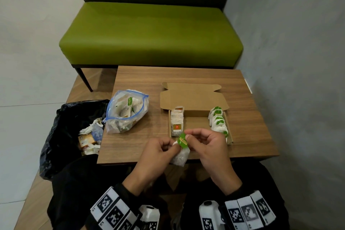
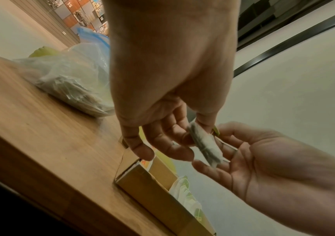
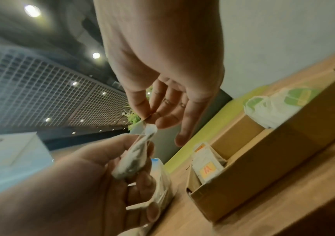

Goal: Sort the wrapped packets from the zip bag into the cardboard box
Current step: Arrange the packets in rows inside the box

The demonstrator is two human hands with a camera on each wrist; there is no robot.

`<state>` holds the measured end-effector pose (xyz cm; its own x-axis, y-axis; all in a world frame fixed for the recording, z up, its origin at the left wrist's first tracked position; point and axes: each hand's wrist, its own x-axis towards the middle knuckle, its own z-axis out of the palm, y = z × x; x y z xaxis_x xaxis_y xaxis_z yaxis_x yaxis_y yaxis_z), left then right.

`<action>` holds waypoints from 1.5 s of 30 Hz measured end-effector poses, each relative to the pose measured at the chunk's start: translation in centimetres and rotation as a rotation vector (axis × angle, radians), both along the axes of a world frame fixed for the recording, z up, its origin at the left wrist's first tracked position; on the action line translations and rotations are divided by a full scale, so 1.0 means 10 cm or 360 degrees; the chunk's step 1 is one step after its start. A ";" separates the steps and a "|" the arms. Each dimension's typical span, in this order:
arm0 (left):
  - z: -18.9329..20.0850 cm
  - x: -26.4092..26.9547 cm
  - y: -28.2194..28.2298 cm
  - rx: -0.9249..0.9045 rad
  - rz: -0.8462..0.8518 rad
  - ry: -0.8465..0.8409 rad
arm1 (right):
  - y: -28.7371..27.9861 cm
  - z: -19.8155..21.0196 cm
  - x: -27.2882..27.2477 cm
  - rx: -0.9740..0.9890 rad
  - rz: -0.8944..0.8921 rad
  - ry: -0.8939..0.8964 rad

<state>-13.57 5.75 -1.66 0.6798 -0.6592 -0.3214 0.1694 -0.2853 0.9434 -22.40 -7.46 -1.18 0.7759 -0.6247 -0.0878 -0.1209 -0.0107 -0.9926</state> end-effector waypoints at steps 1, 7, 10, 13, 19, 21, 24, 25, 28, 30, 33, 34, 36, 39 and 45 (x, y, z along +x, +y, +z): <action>-0.01 0.01 0.00 -0.0012 0.0004 0.0023 | 0.01 0.00 0.00 -0.0155 0.0048 0.0031; -0.05 0.01 0.02 -0.0052 -0.0014 0.0124 | -0.07 -0.04 -0.02 -0.0603 0.0060 0.0138; -0.06 0.02 0.02 -0.0092 -0.0038 0.0148 | -0.11 -0.04 -0.03 -0.0650 0.0138 0.0142; -0.07 0.01 0.01 -0.0097 -0.0023 0.0144 | -0.12 -0.02 -0.02 -0.0555 0.0251 0.0127; -0.07 0.00 -0.01 -0.0224 -0.0022 0.0178 | -0.15 -0.07 -0.01 -0.0327 0.0278 0.0140; -0.08 0.00 -0.01 -0.0293 -0.0006 0.0153 | -0.16 -0.10 0.00 -0.0242 0.0256 0.0182; -0.09 0.00 -0.02 -0.0275 -0.0027 0.0092 | -0.18 -0.11 0.02 -0.0178 0.0227 0.0249; -0.09 0.00 -0.03 -0.0246 -0.0038 0.0074 | -0.18 -0.11 0.02 -0.0155 0.0207 0.0241; -0.13 0.00 -0.07 -0.0178 -0.0055 -0.0027 | -0.18 -0.11 0.01 -0.0056 0.0177 0.0169; -0.14 -0.01 -0.11 -0.0153 -0.0014 -0.0077 | -0.20 -0.09 -0.01 -0.0074 0.0204 0.0166; -0.14 -0.02 -0.19 -0.0150 0.0001 -0.0084 | -0.27 -0.08 -0.04 -0.0187 0.0229 0.0229; -0.15 -0.01 -0.21 -0.0124 -0.0032 -0.0138 | -0.30 -0.08 -0.05 -0.0237 0.0227 0.0257; -0.18 0.01 -0.25 -0.0051 -0.0095 -0.0235 | -0.39 -0.07 -0.05 -0.0364 0.0256 0.0336; -0.25 0.03 -0.31 0.0012 -0.0137 -0.0282 | -0.57 -0.02 -0.02 -0.0593 0.0446 0.0525; -0.35 0.06 -0.42 0.0304 -0.0244 -0.0526 | -0.96 0.26 0.23 -0.1029 0.0572 0.0868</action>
